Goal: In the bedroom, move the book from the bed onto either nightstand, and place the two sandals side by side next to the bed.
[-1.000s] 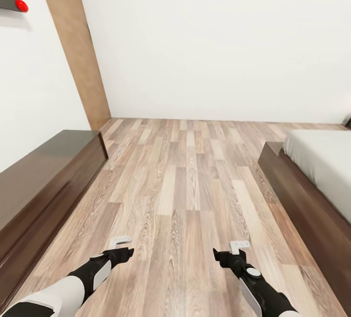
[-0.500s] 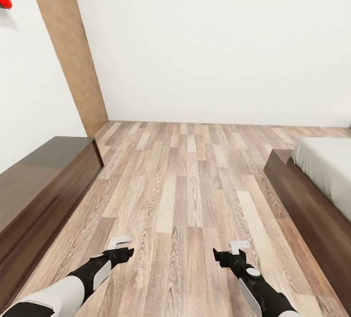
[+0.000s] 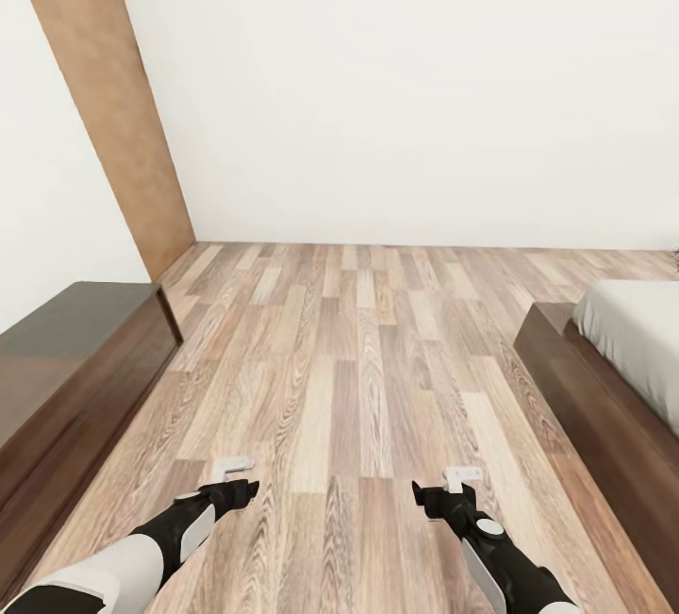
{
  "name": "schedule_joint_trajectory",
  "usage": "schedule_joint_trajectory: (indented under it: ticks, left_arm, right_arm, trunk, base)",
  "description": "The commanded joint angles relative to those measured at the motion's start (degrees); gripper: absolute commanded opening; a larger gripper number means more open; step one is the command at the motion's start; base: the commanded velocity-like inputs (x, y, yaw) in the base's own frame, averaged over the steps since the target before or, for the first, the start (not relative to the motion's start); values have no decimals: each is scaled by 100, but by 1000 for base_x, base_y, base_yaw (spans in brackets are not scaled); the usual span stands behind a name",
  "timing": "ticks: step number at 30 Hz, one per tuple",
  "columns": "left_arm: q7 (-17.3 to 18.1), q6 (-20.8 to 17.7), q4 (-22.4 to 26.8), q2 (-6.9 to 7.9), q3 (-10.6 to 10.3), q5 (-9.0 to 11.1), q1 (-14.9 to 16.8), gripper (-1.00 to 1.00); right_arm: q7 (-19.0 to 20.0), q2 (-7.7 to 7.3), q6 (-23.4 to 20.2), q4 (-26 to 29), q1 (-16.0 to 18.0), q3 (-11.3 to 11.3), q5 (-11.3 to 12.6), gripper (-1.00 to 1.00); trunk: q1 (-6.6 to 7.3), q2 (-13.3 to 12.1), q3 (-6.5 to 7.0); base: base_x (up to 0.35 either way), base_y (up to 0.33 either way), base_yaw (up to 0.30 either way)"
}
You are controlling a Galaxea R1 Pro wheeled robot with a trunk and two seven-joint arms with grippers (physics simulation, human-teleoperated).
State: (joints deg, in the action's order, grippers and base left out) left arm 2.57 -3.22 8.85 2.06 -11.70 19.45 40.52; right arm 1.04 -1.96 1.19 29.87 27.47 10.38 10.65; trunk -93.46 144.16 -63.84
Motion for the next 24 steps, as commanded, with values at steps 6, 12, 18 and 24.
schedule_joint_trajectory:
  ticks: [6,12,18,24]
  left_arm:
    - [7,-30,11,5,-43,59,0,100]
    - [7,-30,11,5,-43,59,0,100]
    - [7,-30,9,5,-43,65,0,100]
    - [7,-30,9,5,-43,64,0,100]
  right_arm:
    - [3,-6,7,-7,4,34,58,100]
    - [1,-6,4,-8,4,34,58,100]
    - [1,-6,4,-8,4,37,57,100]
    - [0,-6,4,-8,4,36,58,100]
  trunk:
    - [-2,2,-5]
    - [-2,2,-5]
    - [-2,2,-5]
    - [-2,2,-5]
  base:
    - [335,0,-178]
    - [335,0,-98]
    - [335,0,-14]
    - [335,0,-2]
